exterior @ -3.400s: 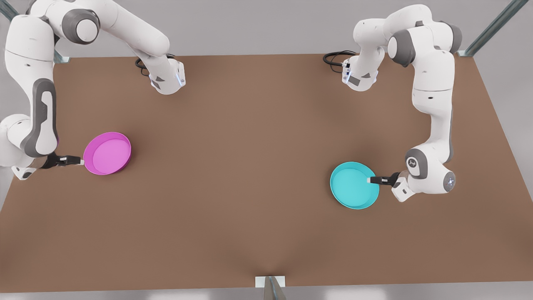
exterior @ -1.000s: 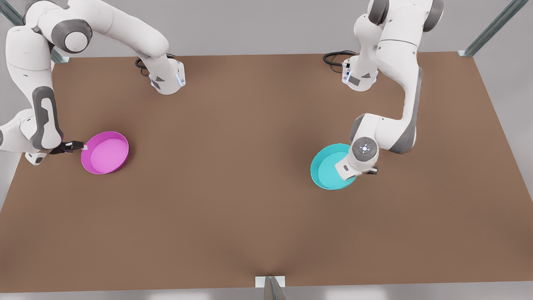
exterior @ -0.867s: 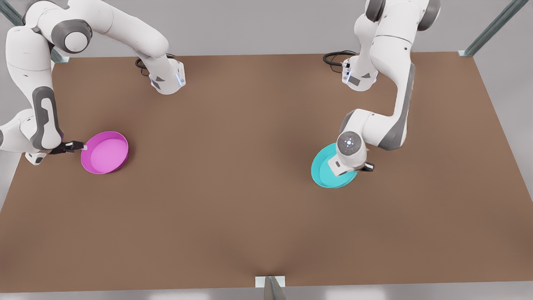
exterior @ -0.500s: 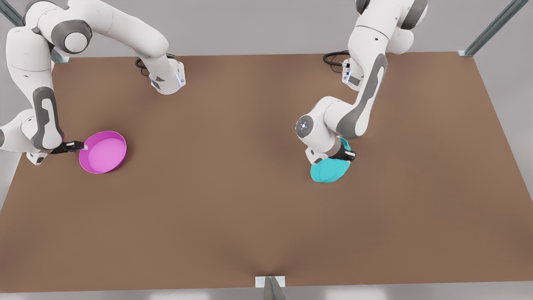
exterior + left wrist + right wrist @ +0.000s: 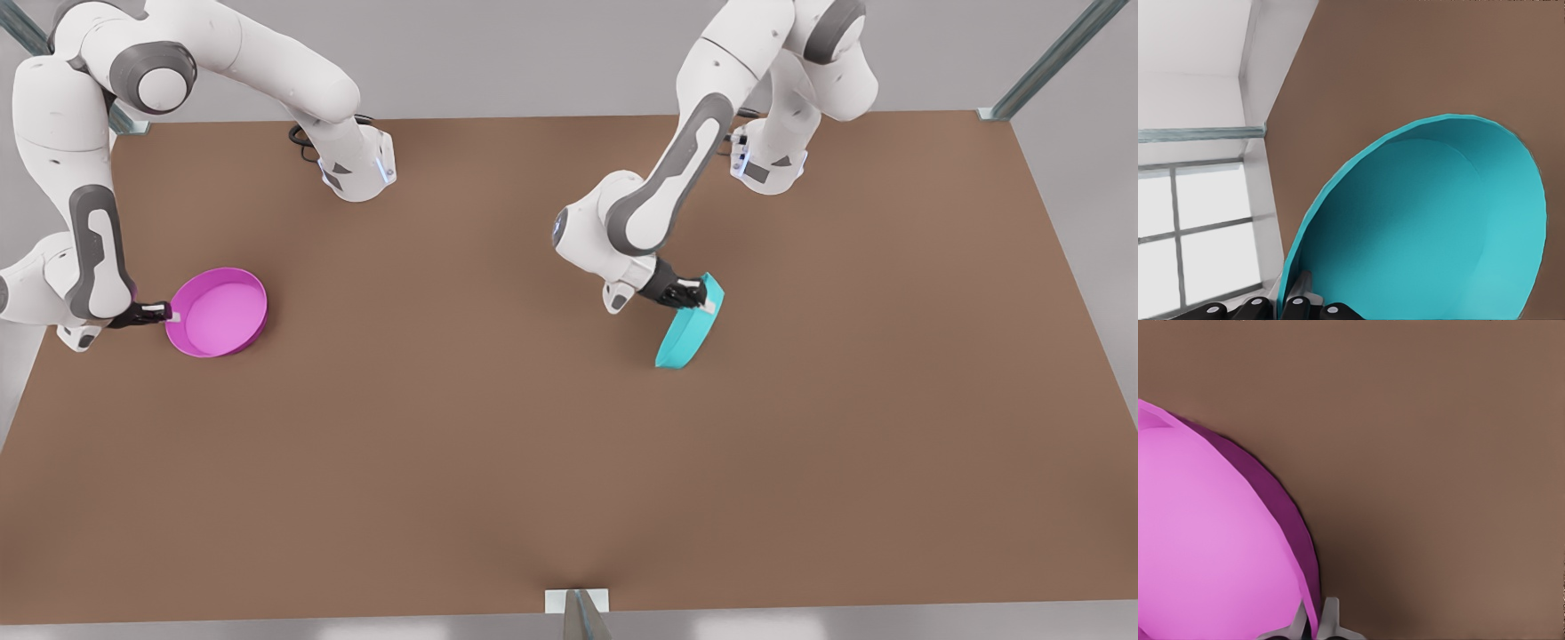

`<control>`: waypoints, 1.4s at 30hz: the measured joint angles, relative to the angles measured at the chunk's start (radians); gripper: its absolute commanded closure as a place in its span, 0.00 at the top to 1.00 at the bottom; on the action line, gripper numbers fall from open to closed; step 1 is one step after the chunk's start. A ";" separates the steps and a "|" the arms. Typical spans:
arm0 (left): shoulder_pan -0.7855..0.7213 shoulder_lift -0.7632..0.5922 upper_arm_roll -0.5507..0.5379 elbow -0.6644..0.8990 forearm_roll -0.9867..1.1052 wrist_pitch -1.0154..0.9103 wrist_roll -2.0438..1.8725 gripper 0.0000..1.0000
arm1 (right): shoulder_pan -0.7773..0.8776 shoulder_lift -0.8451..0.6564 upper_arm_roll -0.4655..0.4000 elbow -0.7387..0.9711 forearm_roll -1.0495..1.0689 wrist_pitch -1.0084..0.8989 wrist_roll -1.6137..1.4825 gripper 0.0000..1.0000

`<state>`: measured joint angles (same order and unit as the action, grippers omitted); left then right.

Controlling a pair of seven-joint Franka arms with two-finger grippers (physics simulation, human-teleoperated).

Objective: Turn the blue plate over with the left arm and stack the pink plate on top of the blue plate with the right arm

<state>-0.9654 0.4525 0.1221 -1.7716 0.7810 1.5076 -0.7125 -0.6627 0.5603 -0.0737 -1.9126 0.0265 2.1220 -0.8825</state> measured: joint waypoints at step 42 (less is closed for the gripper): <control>-0.460 0.439 0.172 0.237 0.295 -0.251 -0.117 0.21 | 0.012 -0.054 0.009 0.014 -0.002 -0.098 0.036 0.21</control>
<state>-1.4250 0.8918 0.2939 -1.5348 1.0761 1.2563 -0.8298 -0.6502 0.5067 -0.0646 -1.8988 0.0245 2.0239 -0.8463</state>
